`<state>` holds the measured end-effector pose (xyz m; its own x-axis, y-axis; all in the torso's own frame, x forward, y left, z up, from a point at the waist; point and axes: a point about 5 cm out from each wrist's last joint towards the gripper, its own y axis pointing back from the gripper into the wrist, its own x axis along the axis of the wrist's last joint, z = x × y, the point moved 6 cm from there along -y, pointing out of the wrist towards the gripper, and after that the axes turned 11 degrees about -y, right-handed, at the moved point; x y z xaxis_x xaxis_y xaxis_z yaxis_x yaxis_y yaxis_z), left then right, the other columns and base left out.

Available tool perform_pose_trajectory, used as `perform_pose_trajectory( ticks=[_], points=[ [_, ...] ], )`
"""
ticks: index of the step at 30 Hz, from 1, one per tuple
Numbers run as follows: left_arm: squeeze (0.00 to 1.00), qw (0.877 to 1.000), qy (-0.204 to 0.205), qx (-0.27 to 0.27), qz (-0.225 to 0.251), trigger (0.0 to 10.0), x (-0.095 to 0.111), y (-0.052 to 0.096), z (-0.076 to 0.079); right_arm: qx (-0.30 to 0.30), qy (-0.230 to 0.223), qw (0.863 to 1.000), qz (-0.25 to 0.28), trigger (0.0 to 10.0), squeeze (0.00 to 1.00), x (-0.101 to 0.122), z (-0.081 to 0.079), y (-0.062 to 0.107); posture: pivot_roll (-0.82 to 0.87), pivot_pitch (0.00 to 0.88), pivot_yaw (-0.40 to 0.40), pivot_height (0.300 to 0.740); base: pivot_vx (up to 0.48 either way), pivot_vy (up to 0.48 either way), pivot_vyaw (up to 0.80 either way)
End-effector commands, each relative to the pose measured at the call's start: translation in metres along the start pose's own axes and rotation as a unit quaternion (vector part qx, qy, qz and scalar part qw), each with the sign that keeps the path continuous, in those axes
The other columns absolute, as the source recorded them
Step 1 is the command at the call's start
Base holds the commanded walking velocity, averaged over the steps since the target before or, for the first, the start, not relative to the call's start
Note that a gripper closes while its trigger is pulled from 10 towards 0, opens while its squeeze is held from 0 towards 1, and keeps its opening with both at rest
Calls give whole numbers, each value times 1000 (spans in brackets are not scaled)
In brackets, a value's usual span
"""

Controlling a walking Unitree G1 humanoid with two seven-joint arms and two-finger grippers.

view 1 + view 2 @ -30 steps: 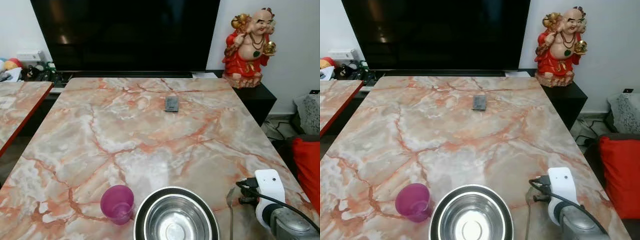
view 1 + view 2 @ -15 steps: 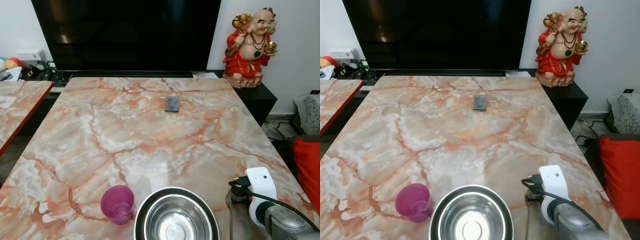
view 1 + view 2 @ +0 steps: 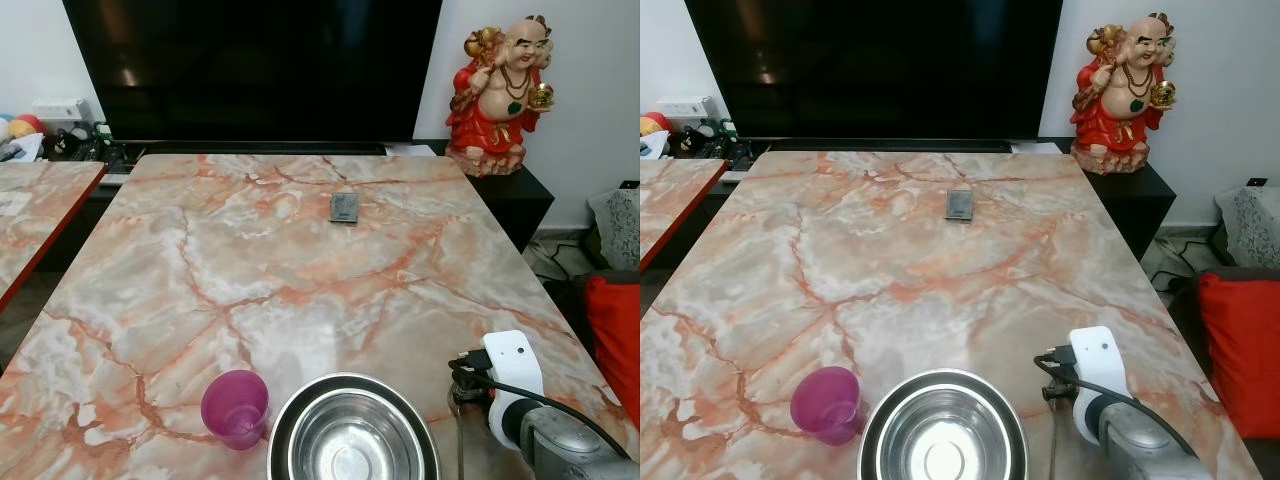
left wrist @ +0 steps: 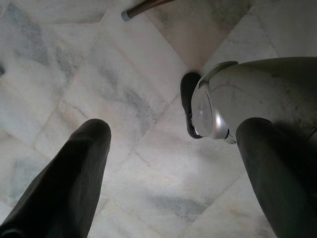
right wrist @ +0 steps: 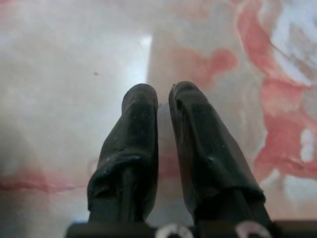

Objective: Setting the table

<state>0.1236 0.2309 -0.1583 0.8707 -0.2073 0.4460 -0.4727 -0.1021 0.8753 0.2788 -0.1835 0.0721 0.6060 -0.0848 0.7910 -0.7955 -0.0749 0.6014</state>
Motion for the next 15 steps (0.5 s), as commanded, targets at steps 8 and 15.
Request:
perform_pose_trajectory(
  ticks=[8,15],
  points=[
    [0,1000,1,-22,-7,10000,-3,0,15,-4,10,1000,4,10000,0,2,2,3,-108,33,-70,740,0,0,0],
    [0,1000,-1,-24,-6,10000,-3,0,15,-22,11,1000,-7,10000,0,-4,11,6,-114,31,-68,740,0,0,0]
  ],
)
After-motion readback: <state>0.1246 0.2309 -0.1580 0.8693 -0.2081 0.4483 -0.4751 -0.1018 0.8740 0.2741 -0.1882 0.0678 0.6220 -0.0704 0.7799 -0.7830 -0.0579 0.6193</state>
